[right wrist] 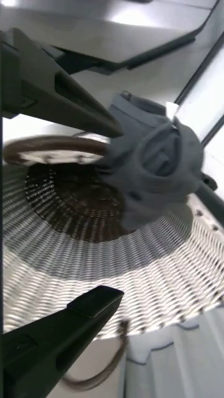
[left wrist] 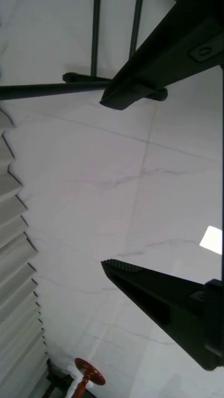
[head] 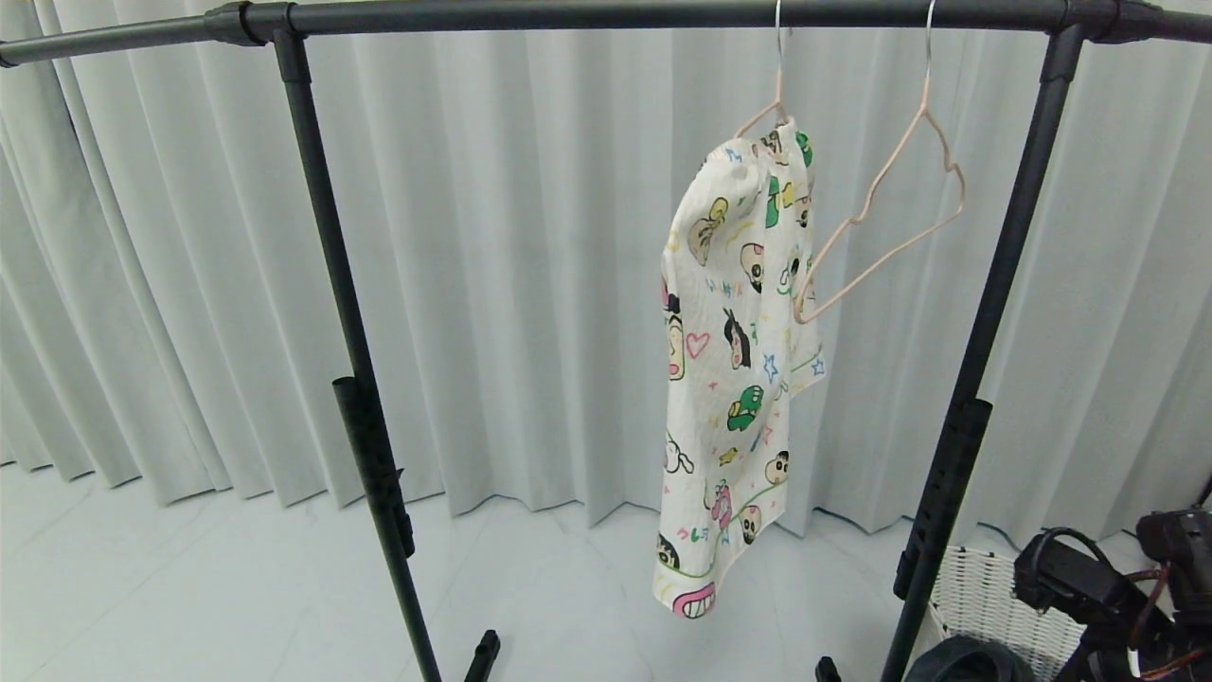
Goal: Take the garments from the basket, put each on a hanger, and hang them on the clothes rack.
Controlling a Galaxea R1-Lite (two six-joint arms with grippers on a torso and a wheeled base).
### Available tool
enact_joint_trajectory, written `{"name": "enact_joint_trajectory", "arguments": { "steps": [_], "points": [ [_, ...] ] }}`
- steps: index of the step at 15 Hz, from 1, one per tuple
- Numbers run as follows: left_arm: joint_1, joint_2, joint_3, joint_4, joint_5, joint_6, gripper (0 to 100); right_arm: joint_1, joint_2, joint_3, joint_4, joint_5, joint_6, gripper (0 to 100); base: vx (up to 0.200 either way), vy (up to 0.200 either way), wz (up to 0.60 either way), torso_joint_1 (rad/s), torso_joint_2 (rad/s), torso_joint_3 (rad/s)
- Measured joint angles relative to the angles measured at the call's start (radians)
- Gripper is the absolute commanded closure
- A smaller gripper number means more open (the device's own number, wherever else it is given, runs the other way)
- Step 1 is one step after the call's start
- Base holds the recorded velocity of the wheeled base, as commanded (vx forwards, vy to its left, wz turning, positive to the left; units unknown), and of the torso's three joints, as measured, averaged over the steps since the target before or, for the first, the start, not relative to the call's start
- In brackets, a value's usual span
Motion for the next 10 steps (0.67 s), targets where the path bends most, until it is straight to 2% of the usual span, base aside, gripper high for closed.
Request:
{"name": "enact_joint_trajectory", "arguments": {
  "steps": [4, 8, 9, 10],
  "points": [
    [0.001, 0.007, 0.000, 0.000, -0.001, -0.005, 0, 0.009, 0.218, -0.008, -0.218, -0.041, -0.004, 0, 0.000, 0.000, 0.00, 0.000, 0.00, 0.000],
    [0.000, 0.008, 0.000, 0.000, -0.001, -0.005, 0, 0.010, 0.333, -0.012, -0.284, -0.067, -0.004, 0, 0.000, 0.000, 0.00, 0.000, 0.00, 0.000],
    [-0.001, 0.008, 0.000, 0.000, -0.001, -0.005, 0, 0.010, 0.344, -0.010, -0.297, -0.068, -0.004, 100, 0.000, 0.000, 0.00, 0.000, 0.00, 0.000],
    [-0.001, 0.008, 0.000, 0.000, 0.000, -0.005, 0, 0.012, 0.352, -0.008, -0.315, -0.069, -0.004, 100, 0.000, 0.000, 0.00, 0.000, 0.00, 0.000]
  ]
}}
